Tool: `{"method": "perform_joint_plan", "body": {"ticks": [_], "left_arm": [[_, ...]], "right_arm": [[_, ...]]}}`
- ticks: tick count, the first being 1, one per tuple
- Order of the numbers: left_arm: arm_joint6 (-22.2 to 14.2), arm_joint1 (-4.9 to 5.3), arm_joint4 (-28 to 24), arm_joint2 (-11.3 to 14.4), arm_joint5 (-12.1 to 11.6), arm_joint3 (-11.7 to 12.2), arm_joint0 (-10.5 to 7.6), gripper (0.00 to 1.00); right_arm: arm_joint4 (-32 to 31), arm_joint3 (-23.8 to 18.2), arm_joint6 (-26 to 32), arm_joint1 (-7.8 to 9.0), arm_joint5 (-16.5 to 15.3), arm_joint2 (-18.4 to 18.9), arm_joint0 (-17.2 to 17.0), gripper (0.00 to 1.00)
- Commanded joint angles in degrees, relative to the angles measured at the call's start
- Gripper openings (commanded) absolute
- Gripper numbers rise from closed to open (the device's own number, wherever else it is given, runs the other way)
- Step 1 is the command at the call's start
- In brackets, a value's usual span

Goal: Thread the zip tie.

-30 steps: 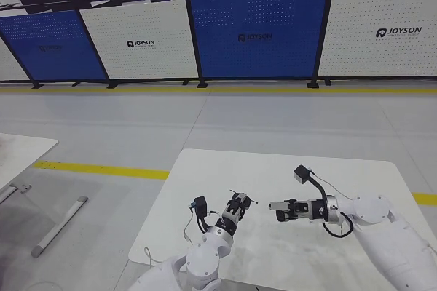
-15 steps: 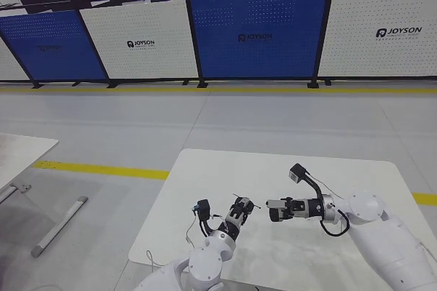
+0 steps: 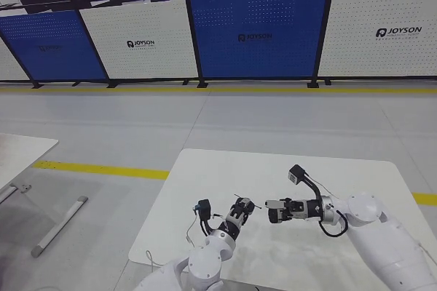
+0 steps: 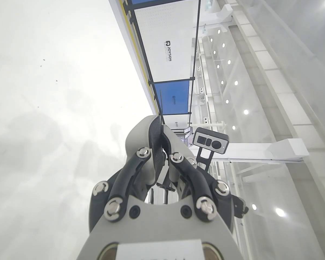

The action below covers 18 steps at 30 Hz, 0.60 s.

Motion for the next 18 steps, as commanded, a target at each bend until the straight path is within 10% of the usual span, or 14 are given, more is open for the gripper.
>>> {"method": "perform_joint_plan", "body": {"ticks": [1,7,18], "left_arm": [[-0.1,-0.17,0.3,-0.3,-0.3,-0.3,0.32,0.0],[-0.6,-0.6,0.8,-1.5,-0.7,-0.7,1.19,0.0],[-2.0,-1.4,2.2,-2.8,-0.3,-1.1,2.51,0.0]], "right_arm": [[0.0,0.5,-0.2,-0.2,0.0,-0.2,0.2,0.85],[0.7,2.7,0.7,-0.51,0.2,-0.2,0.9,0.45],[1.2,4.4,1.6,-1.26,0.9,-0.8,1.6,0.39]]}}
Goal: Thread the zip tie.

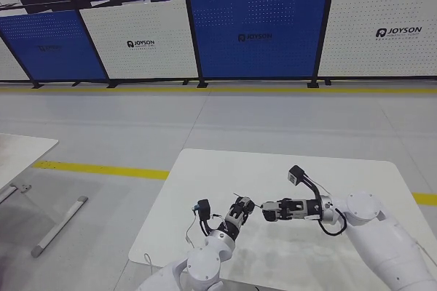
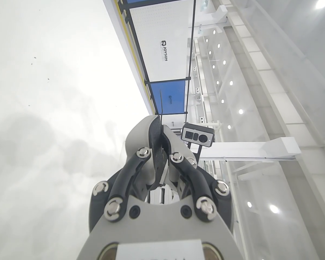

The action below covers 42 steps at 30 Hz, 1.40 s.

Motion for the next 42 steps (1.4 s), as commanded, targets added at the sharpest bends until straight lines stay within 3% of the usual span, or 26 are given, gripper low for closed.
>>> {"method": "perform_joint_plan", "body": {"ticks": [1,8,10,14,17,32,35,37,42], "left_arm": [[-0.2,-0.11,0.3,-0.2,0.0,-0.1,0.3,0.0],[-1.2,-0.49,1.6,-1.0,0.0,-0.8,1.53,0.0],[-1.8,-0.57,1.9,-1.2,0.0,-1.2,2.02,0.0],[-2.5,-0.7,2.6,-1.8,-0.2,-1.8,2.95,0.0],[-2.9,-0.83,3.0,-2.2,-0.2,-2.0,3.45,0.0],[-3.1,-1.93,4.3,-3.3,0.0,-2.0,4.42,0.0],[-3.3,-2.18,4.6,-3.3,0.1,-1.9,4.49,0.0],[-3.3,-2.34,4.8,-3.4,0.1,-1.9,4.56,0.0],[-3.4,-2.71,5.1,-3.7,0.2,-1.8,4.77,0.0]], "right_arm": [[0.0,0.3,0.0,-0.15,0.0,-0.1,0.2,0.4],[-0.1,1.4,-0.2,-0.62,0.6,-0.4,0.8,0.36],[-0.2,1.6,-0.3,-0.79,0.8,-0.5,0.9,0.3],[-0.4,1.9,-0.3,-1.09,1.1,-0.8,1.2,0.3],[-0.6,2.2,-0.3,-1.27,1.2,-1.0,1.5,0.23],[-0.8,3.1,1.4,-1.96,1.0,-1.2,2.0,0.21],[-0.9,3.2,1.4,-2.13,1.0,-1.3,2.1,0.15],[-1.1,3.3,1.5,-2.24,1.0,-1.4,2.2,0.04],[-1.2,3.5,1.8,-2.42,0.9,-1.4,2.3,0.0]]}}
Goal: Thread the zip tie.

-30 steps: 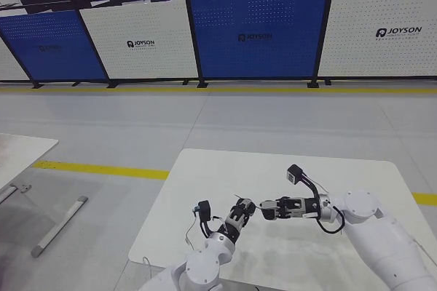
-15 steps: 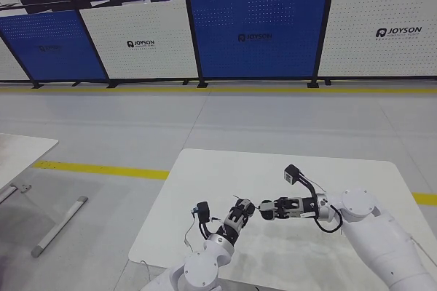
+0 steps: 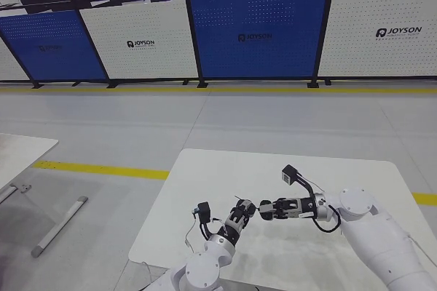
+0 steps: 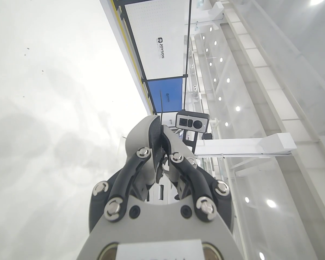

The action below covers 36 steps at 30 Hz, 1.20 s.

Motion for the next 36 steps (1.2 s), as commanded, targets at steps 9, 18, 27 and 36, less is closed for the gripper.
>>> {"method": "perform_joint_plan", "body": {"ticks": [9,18,27,36], "left_arm": [[-0.2,-0.3,0.3,-0.3,0.1,0.1,0.13,1.0],[-0.7,-0.3,0.4,-0.2,-0.1,0.2,0.13,1.0],[-14.5,0.82,4.1,-5.3,-2.4,4.2,-1.44,1.0],[-35.6,3.77,10.4,-14.1,2.6,6.5,-0.96,1.0]], "right_arm": [[0.5,0.7,1.8,-0.09,-0.6,0.7,0.1,0.0],[0.5,0.8,2.1,0.02,-0.5,1.0,0.2,0.0],[-1.3,-1.9,1.0,0.47,1.6,1.3,-1.4,0.0],[-1.0,-3.6,1.0,1.34,1.4,3.6,-3.1,0.0]]}}
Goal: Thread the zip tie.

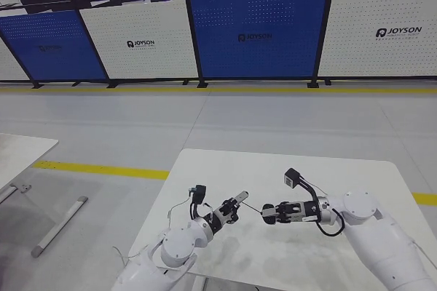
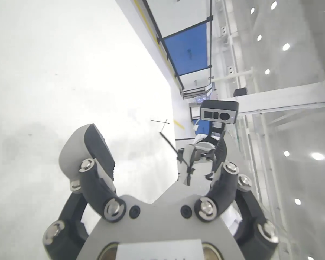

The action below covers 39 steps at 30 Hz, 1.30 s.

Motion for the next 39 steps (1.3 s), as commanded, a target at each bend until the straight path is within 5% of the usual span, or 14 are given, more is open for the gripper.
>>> {"method": "perform_joint_plan", "body": {"ticks": [1,13,20,31,36,39], "left_arm": [[0.1,-0.03,-0.1,0.0,0.0,0.0,0.03,1.0],[-0.2,-0.24,-0.8,1.1,-1.3,0.2,0.4,1.0],[-7.2,-0.52,-12.1,-0.1,-4.4,1.5,0.21,1.0],[-6.8,-0.62,-13.0,0.0,-4.4,1.6,0.22,1.0],[-2.9,-1.39,-18.7,0.2,-9.5,1.6,0.63,1.0],[-2.9,-1.39,-18.3,0.3,-9.5,1.7,0.65,1.0]], "right_arm": [[0.2,-0.1,-0.2,0.03,-0.1,0.2,-0.1,0.0],[0.1,-0.4,-0.9,0.03,0.0,0.2,-0.5,0.0],[-0.3,-1.6,-1.3,0.1,1.6,0.2,-1.2,0.0],[-0.1,-1.4,-1.6,0.03,1.7,0.2,-1.1,0.0],[-0.1,-1.4,-1.6,0.03,1.7,0.2,-1.1,0.0],[-0.1,-1.4,-1.6,0.03,1.7,0.2,-1.1,0.0]]}}
